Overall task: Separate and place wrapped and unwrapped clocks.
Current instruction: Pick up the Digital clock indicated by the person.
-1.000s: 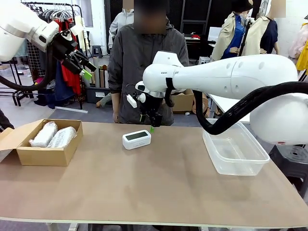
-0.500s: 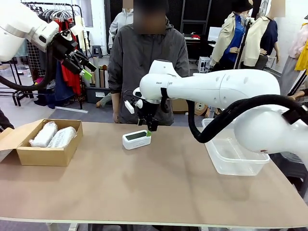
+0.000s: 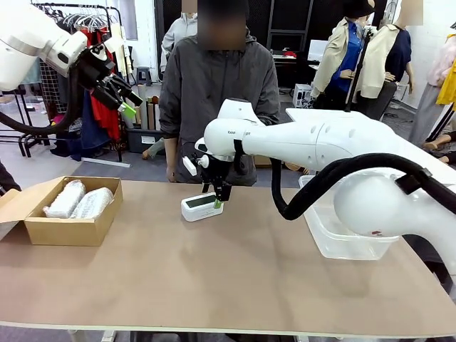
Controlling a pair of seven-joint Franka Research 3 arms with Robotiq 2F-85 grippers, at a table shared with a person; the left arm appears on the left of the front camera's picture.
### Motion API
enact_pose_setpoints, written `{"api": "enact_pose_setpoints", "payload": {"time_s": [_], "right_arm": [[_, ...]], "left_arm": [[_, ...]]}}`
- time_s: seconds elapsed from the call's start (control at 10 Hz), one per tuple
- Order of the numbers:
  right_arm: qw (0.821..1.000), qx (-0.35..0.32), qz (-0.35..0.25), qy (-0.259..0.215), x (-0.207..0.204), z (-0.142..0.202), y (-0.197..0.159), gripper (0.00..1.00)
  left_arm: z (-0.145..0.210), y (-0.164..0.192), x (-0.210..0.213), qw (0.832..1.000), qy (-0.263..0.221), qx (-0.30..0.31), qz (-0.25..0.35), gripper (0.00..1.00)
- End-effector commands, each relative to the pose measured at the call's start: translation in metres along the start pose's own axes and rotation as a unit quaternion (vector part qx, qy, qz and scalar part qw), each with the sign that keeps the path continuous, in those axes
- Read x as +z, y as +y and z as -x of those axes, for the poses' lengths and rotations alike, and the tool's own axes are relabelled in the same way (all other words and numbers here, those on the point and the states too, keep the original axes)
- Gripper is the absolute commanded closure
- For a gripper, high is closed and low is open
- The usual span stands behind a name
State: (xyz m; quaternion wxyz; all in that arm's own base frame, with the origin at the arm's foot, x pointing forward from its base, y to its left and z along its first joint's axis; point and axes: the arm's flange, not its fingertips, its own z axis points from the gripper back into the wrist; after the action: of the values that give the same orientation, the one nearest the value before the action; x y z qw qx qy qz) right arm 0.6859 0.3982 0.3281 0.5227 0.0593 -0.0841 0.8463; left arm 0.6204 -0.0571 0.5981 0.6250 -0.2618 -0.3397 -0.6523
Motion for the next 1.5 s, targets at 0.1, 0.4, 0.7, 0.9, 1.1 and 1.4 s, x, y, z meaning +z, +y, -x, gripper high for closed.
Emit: {"api": "enact_pose_setpoints", "payload": {"time_s": [0.1, 0.4, 0.7, 0.9, 1.1, 1.4], "right_arm": [[1.0, 0.016, -0.014, -0.009, -0.008, -0.007, -0.024, 0.0], [0.999, 0.021, -0.025, -0.017, -0.02, -0.011, -0.025, 0.0], [0.998, 0.049, -0.039, -0.016, -0.026, -0.01, -0.022, 0.0], [0.998, 0.047, -0.043, -0.023, -0.022, -0.01, -0.021, 0.4], [0.997, 0.047, -0.042, -0.033, -0.013, -0.012, -0.017, 0.8], [0.996, 0.037, -0.044, -0.066, 0.026, -0.028, 0.005, 1.0]], "left_arm": [[-0.001, 0.0, 0.001, 1.0, 0.001, -0.003, -0.003, 0.0], [-0.001, 0.0, 0.001, 1.0, 0.001, -0.003, -0.003, 0.0], [-0.001, 0.0, 0.001, 1.0, 0.001, -0.003, -0.003, 0.0], [-0.001, 0.0, 0.001, 1.0, 0.001, -0.003, -0.003, 0.0], [-0.001, 0.0, 0.001, 1.0, 0.001, -0.003, -0.003, 0.0], [-0.001, 0.0, 0.001, 1.0, 0.001, -0.003, -0.003, 0.0]]}}
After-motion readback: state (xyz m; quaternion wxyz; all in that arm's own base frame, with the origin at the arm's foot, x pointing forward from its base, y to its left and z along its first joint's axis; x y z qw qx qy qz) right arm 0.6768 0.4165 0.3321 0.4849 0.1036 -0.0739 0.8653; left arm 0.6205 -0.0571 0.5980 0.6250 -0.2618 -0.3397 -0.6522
